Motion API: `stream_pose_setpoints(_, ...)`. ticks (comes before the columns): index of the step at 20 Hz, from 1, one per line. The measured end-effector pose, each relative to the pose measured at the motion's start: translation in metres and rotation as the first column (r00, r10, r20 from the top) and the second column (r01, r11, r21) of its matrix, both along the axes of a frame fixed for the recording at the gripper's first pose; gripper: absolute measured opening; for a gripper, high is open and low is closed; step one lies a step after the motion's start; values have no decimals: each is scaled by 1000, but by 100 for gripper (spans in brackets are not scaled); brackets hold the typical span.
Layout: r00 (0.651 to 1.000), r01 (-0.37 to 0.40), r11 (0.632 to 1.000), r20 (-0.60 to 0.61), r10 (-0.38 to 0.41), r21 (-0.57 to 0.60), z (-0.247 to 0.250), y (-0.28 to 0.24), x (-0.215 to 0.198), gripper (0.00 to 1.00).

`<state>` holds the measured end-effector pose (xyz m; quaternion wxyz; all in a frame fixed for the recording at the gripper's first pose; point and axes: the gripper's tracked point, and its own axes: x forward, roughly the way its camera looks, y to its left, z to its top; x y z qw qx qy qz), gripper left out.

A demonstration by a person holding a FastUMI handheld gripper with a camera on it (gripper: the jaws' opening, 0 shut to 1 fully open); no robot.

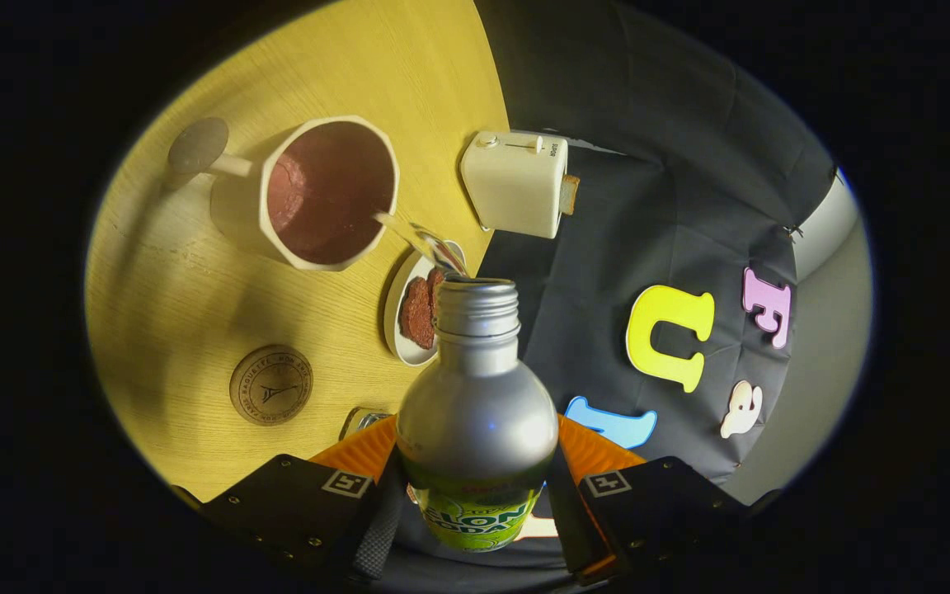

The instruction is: Take the bottle from table, then pour the juice into the cup, finally place the bottle on the coaster

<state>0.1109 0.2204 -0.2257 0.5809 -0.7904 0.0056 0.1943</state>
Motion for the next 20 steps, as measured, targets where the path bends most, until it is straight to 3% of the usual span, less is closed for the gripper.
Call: stream_pose_setpoints(20, 1000, -6, 998, -3, 6, -58, 1, -8, 2, 78)
